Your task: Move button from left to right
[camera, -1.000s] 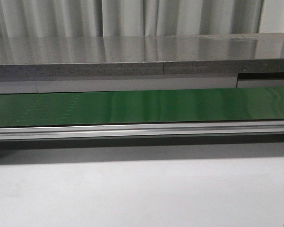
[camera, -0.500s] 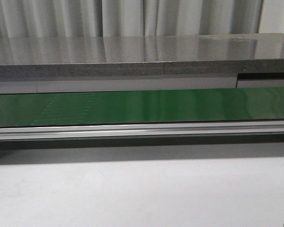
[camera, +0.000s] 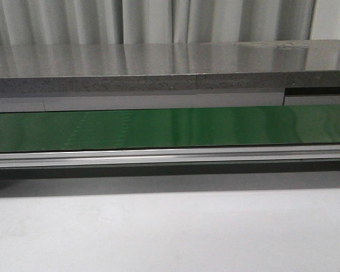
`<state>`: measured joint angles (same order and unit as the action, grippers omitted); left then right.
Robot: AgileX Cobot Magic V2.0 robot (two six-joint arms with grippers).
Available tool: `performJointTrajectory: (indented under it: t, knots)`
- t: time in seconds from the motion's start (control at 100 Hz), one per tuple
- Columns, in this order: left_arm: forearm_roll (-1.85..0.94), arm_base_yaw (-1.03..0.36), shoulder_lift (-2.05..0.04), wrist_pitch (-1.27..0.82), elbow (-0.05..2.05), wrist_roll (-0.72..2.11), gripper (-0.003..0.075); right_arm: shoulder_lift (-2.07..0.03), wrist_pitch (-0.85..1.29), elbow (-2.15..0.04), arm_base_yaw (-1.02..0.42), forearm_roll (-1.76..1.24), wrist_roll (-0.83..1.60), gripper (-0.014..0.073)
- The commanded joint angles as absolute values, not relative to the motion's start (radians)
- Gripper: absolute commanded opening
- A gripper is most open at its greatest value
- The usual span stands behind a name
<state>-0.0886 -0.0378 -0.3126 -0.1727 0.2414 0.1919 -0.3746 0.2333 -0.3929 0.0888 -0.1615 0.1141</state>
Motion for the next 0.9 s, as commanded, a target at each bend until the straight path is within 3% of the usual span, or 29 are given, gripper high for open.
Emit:
performJointTrajectory:
  t: [0.0, 0.68, 0.89]
  knots:
    - [-0.091, -0.044, -0.319, -0.095, 0.271, 0.190, -0.0019, -0.377, 0.163, -0.421, 0.088, -0.167, 0.123, -0.0068]
    - [-0.091, -0.044, -0.319, -0.095, 0.271, 0.190, -0.0019, -0.375, 0.161, -0.420, 0.088, -0.156, 0.123, -0.0068]
    - [-0.091, -0.044, -0.319, -0.095, 0.271, 0.190, -0.0019, -0.287, 0.152, -0.382, 0.009, -0.108, 0.122, -0.0068]
